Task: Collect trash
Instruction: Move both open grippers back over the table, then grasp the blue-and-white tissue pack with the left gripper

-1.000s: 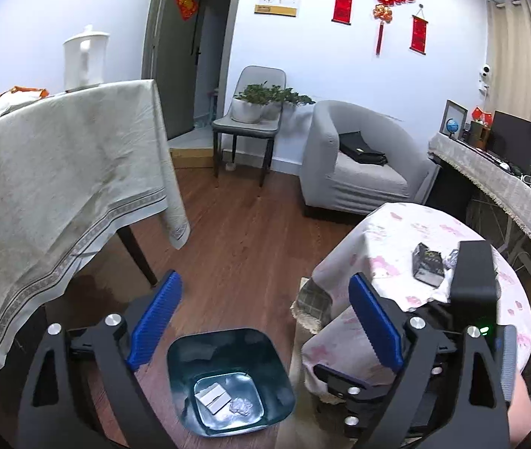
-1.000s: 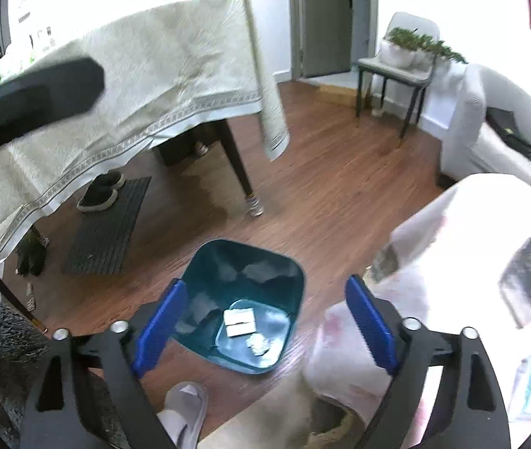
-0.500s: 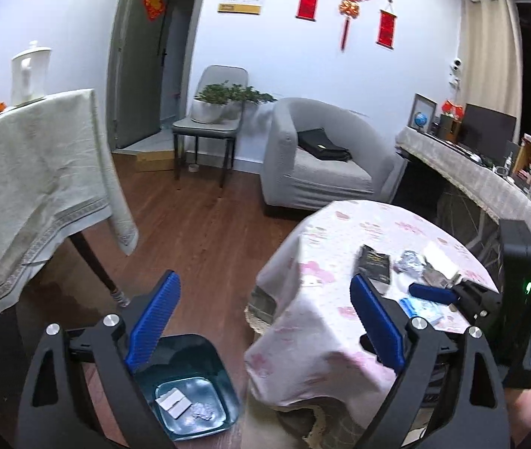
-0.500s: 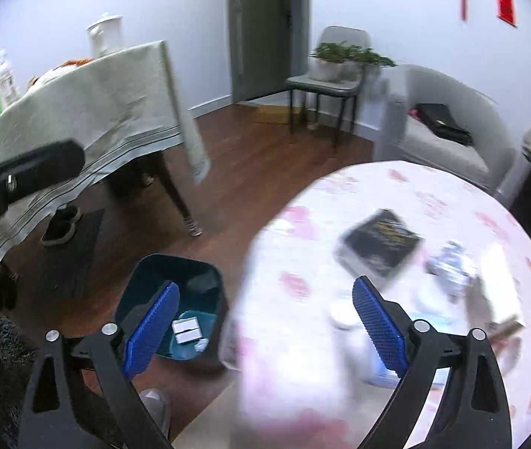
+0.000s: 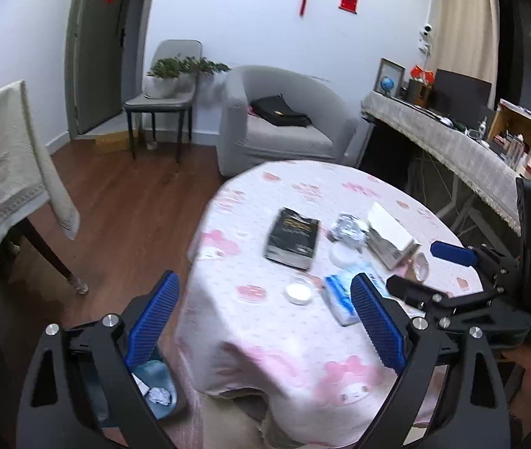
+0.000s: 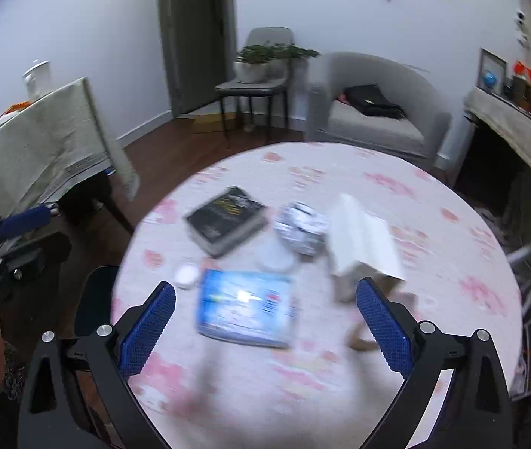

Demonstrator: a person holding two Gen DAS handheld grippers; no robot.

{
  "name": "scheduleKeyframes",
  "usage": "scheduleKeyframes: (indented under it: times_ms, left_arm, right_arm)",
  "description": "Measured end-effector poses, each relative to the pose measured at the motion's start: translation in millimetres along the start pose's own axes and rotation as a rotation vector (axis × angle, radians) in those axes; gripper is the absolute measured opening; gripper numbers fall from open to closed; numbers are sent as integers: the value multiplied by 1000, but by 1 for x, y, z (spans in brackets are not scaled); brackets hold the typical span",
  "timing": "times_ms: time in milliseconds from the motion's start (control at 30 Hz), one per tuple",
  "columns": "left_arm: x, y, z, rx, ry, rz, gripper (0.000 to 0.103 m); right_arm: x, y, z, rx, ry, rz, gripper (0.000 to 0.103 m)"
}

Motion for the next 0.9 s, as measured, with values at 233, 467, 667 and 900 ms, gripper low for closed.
scheduleKeyframes:
  times_ms: [233, 467, 667, 900]
  left_arm:
    - [-29, -28, -16, 70, 2, -32, 94]
    - [-62, -58, -38, 163, -51, -59, 94]
    - [-77, -82, -54, 226, -80, -24, 94]
    - [-83, -98, -56, 246, -30, 13, 95]
  right_arm:
    - [-51, 14, -9, -10, -101, -50, 98]
    - [-81, 23, -20, -11, -144, -70, 98]
    - [-103, 30, -27, -15, -174, -79, 98]
    - [-120, 33, -35, -10, -200, -79, 98]
Point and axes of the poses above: each gripper's, at about its wrist camera, not at the fingertips, and y roughly against the way its jaws point, x to its left, z to its top, the point moved 8 cm from there along -y, roughly the way its jaws point, and after that the axes turned 3 degrees about -z, right-handed, at the moved point
